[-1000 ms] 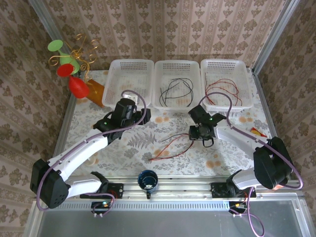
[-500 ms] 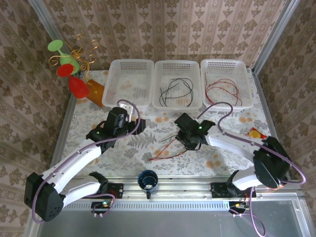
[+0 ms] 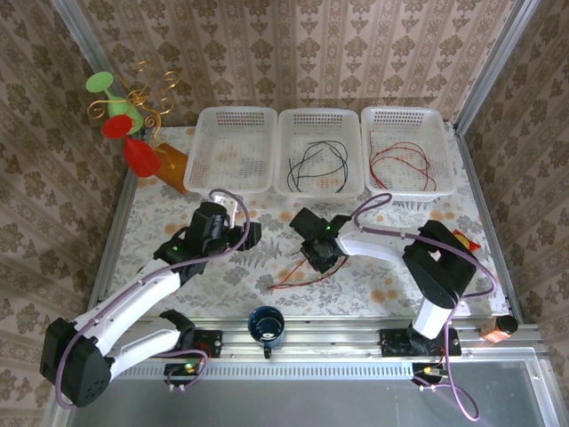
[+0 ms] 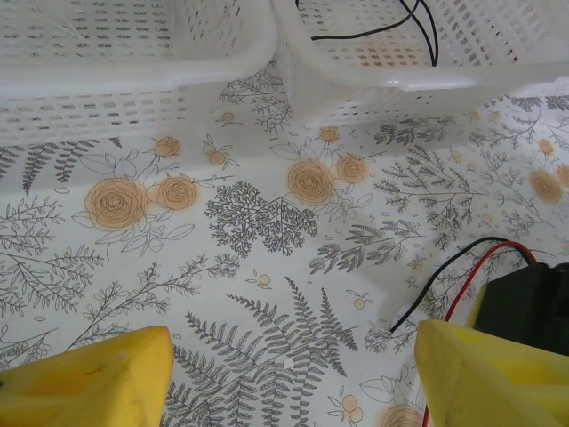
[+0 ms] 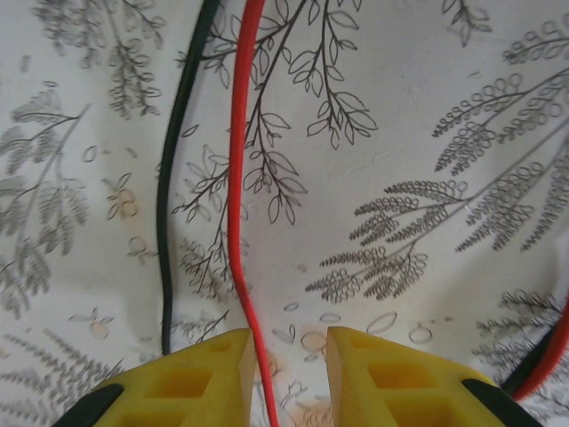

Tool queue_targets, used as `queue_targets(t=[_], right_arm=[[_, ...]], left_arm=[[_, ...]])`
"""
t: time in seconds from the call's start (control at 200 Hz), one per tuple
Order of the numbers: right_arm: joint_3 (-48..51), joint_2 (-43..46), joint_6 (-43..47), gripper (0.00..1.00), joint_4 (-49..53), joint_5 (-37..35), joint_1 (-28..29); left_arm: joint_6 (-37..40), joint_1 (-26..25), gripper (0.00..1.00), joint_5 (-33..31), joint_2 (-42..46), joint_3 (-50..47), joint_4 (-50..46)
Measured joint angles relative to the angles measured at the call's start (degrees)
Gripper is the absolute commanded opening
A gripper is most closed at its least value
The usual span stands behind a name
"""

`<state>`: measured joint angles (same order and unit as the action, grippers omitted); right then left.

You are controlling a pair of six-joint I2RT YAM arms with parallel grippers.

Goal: Untangle the cables

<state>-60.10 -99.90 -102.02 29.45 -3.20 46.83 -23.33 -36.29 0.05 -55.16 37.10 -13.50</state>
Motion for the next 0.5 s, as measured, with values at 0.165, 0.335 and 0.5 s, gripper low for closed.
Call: queue_targets(t=[0.165, 0.335, 0.5], right_arm=[[-3.8, -3.4, 0.2, 0.29, 0.1, 0.5, 0.2], [-5.7, -4.7, 0.4, 0.29, 1.0, 0.6, 0.5], [-8.0, -7.5, 0.5, 0.29, 5.0, 0.6, 0.8]], left_arm=[[-1.0, 0.0, 0.73, 0.0, 1.1, -1.5, 0.2], [-1.8, 0.0, 0.73, 0.0, 2.1, -2.2, 0.2], [-2.2, 0.0, 0.73, 0.0, 2.7, -2.2, 0.2]])
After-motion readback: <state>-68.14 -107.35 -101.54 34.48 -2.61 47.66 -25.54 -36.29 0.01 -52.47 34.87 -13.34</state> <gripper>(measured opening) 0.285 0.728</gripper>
